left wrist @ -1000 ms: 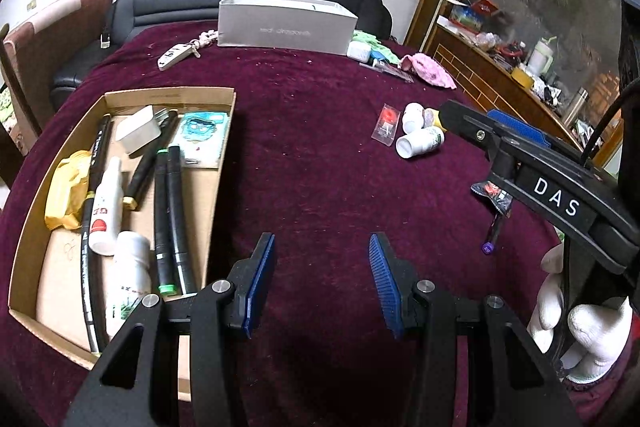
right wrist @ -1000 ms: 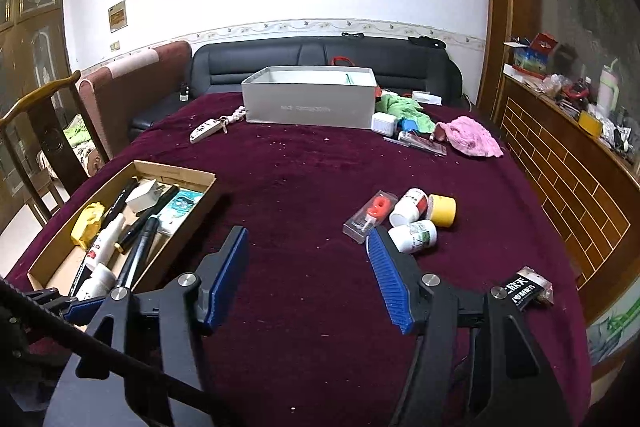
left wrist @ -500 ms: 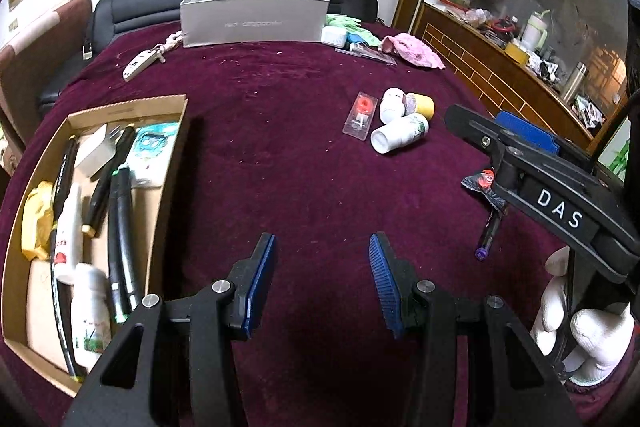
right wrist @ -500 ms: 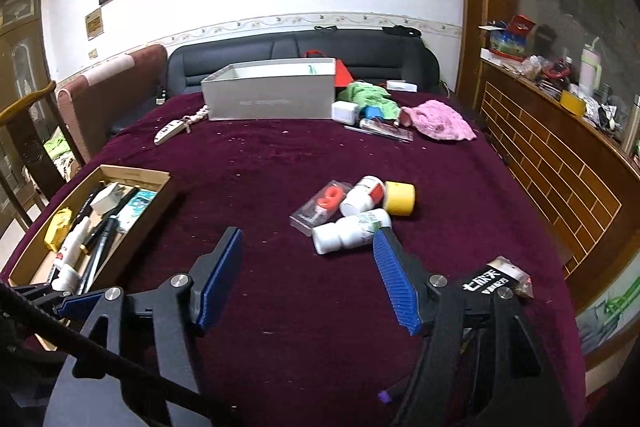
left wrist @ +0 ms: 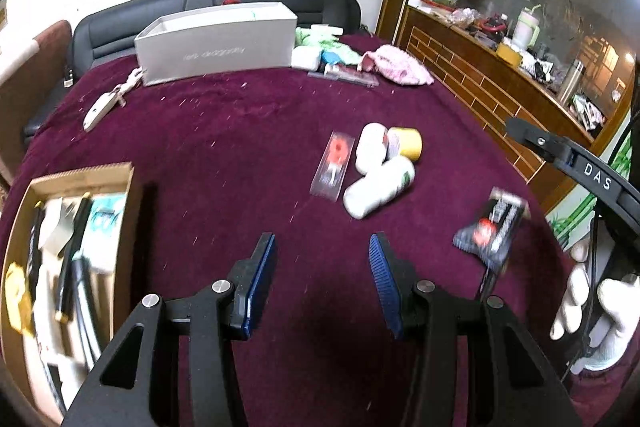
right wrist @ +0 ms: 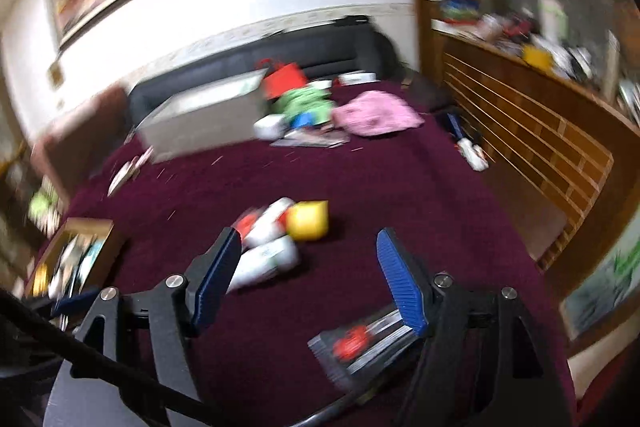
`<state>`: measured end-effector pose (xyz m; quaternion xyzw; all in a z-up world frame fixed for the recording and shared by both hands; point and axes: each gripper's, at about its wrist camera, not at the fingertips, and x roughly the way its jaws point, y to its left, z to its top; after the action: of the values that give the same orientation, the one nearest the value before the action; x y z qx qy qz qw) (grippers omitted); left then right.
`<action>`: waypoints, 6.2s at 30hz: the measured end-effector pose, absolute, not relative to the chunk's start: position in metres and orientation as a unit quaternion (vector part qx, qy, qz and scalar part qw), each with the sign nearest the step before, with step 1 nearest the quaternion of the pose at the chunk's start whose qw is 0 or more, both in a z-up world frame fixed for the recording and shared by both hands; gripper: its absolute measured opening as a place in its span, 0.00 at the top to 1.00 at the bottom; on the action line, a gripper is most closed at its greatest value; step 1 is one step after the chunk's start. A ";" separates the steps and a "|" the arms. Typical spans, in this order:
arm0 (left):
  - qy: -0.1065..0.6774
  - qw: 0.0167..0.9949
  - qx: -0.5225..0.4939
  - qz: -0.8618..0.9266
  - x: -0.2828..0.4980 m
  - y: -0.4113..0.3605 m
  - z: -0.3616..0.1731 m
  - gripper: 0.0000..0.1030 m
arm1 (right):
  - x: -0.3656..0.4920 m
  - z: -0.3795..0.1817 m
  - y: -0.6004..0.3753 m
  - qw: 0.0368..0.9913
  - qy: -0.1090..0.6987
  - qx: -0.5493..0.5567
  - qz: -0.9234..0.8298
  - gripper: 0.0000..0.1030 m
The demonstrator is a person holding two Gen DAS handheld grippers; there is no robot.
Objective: Organize objects
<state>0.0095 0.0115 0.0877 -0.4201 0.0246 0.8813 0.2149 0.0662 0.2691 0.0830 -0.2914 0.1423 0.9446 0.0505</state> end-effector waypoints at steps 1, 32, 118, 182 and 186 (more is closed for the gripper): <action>0.024 0.217 -0.418 0.882 0.003 0.016 0.088 0.59 | 0.065 0.082 0.279 0.058 0.155 -0.287 0.943 0.32; 0.134 0.252 -0.440 0.851 -0.101 0.102 0.012 0.78 | 0.060 0.042 0.332 0.086 0.244 -0.298 0.919 0.31; -0.107 0.229 -0.319 0.913 0.099 -0.170 0.083 0.77 | 0.036 0.022 0.120 -0.086 0.230 -0.465 0.850 0.69; -0.172 0.032 -0.343 0.923 0.091 -0.321 0.050 0.53 | 0.053 0.032 -0.125 -0.222 -0.018 -0.456 0.862 0.62; -0.172 0.035 -0.341 0.924 0.097 -0.314 0.057 0.53 | 0.080 0.055 -0.116 -0.198 -0.054 -0.399 0.893 0.47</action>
<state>0.0974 -0.3136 0.0567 -0.3407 -0.1722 0.9236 0.0348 0.0800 -0.1160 0.0548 -0.3994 -0.0542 0.8934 -0.1982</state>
